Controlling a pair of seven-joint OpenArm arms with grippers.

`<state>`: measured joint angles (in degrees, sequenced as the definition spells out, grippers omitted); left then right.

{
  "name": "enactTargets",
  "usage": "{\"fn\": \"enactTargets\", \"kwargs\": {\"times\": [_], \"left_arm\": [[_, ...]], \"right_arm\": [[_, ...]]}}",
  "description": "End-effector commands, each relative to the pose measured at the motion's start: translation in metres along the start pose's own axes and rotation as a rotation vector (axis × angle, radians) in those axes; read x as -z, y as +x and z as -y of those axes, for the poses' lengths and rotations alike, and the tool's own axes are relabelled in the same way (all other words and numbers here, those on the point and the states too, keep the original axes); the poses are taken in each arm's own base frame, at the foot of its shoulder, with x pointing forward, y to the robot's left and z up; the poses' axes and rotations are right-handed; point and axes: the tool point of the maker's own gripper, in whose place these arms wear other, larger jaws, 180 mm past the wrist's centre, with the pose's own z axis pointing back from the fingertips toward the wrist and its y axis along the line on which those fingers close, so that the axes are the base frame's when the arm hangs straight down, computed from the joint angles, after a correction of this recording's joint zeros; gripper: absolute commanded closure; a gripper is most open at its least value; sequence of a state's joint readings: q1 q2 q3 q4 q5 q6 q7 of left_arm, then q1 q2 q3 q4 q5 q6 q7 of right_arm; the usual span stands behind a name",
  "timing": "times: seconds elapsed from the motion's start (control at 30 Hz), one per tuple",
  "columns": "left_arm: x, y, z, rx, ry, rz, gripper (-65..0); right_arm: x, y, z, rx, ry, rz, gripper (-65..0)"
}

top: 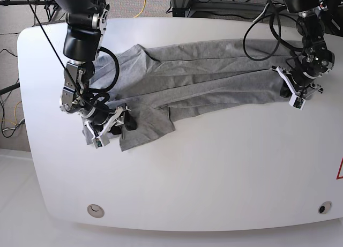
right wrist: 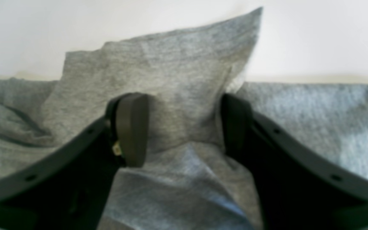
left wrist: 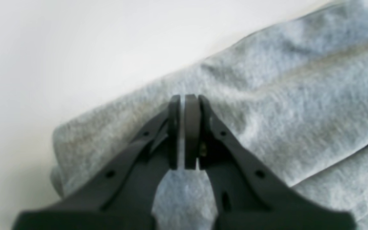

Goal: Fold the T-shirt properly

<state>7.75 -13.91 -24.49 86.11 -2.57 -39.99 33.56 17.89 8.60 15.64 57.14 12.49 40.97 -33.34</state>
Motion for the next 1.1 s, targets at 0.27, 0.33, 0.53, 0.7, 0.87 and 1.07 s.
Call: {"fn": "enactTargets", "kwargs": {"times": [0.27, 0.33, 0.53, 0.7, 0.87, 1.07], "left_arm": [[-0.004, 0.016, -0.009, 0.017, 0.016, 0.048, -1.4], [-0.004, 0.017, -0.009, 0.017, 0.016, 0.051, -1.5], [-0.004, 0.015, -0.008, 0.019, 0.016, 0.044, -1.1], [-0.004, 0.011, -0.008, 0.019, 0.015, 0.033, -1.2], [-0.004, 0.007, -0.006, 0.02, 0.011, 0.02, -1.2], [-0.004, 0.007, -0.006, 0.021, 0.012, 0.018, -1.0]], "right_arm": [[-0.009, -0.004, 0.023, 0.001, -0.049, -0.02, -34.7], [-0.009, -0.001, 0.02, -0.007, -0.045, -0.019, -34.7], [-0.015, 0.03, -0.007, -0.095, -0.038, 0.01, -35.5], [-0.023, 0.039, -0.013, -0.136, -0.05, 0.023, -29.2], [-0.029, 0.044, -0.012, -0.163, -0.061, 0.027, -7.6], [-0.035, 0.05, -0.01, -0.186, -0.076, 0.028, 0.0]]}}
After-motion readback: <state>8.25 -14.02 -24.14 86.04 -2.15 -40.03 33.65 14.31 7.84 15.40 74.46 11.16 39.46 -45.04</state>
